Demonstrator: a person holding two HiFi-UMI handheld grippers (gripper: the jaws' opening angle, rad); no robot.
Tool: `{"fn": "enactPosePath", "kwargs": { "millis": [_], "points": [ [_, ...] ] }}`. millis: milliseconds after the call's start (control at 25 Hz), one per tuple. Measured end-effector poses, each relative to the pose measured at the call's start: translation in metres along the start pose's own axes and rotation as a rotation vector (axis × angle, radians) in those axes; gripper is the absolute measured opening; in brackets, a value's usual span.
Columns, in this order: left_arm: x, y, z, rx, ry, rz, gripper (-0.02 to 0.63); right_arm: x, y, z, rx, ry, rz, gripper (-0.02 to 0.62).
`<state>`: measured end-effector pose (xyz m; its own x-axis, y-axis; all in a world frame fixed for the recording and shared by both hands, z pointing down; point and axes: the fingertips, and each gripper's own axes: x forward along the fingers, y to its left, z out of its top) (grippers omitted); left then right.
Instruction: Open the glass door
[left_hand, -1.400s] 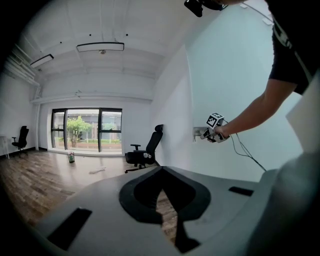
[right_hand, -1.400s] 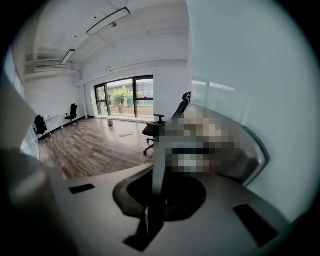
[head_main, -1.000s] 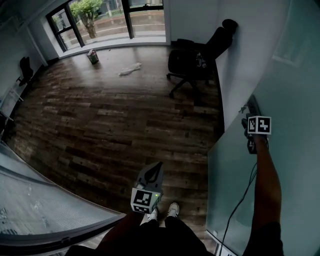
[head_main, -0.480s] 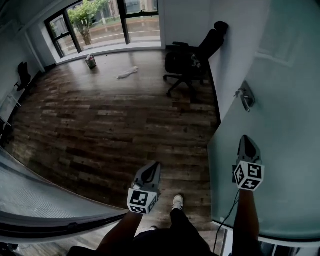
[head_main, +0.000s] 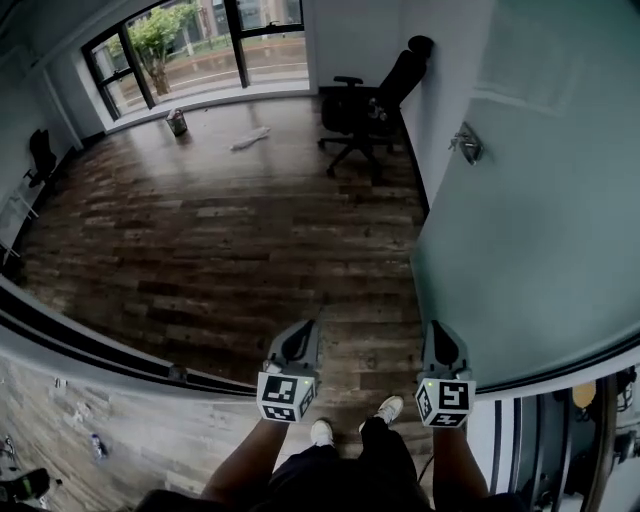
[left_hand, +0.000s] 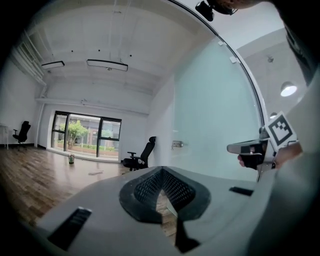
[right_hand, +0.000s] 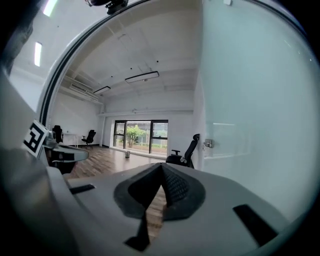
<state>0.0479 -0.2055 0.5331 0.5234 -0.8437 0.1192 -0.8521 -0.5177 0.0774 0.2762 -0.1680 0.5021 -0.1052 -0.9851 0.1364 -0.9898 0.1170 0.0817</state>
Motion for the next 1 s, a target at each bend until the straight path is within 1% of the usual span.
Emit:
{"fn": "enactPosePath", "kwargs": {
  "millis": [160,280,400,560,720,800,880,1000],
  "points": [
    [-0.061,-0.018,0.004,0.005,-0.017,0.037,0.003,-0.067,0.019,0.007,-0.022,-0.018,0.007,0.015],
    [-0.101,-0.046,0.005,0.028,-0.04,0.051,0.003,-0.112,0.025,0.003,-0.027,-0.031,0.013,0.015],
    [-0.137,-0.085,0.0,0.04,-0.053,0.055,0.003,-0.156,0.026,-0.007,-0.014,-0.045,0.024,0.015],
    [-0.18,-0.146,-0.009,0.021,-0.061,0.077,0.003,-0.215,0.021,-0.02,0.003,-0.056,0.068,0.015],
    [-0.224,-0.21,-0.018,0.017,-0.058,0.075,0.003,-0.279,0.014,-0.031,-0.011,-0.048,0.096,0.015],
    [-0.242,-0.234,-0.024,0.027,-0.052,0.074,0.003,-0.305,0.01,-0.039,0.019,-0.049,0.101,0.015],
    [-0.255,-0.247,-0.027,0.042,-0.048,0.078,0.003,-0.322,0.01,-0.04,0.059,-0.062,0.111,0.015],
    [-0.268,-0.256,-0.023,0.05,-0.048,0.091,0.003,-0.337,0.014,-0.034,0.051,-0.075,0.127,0.015]
  ]
}}
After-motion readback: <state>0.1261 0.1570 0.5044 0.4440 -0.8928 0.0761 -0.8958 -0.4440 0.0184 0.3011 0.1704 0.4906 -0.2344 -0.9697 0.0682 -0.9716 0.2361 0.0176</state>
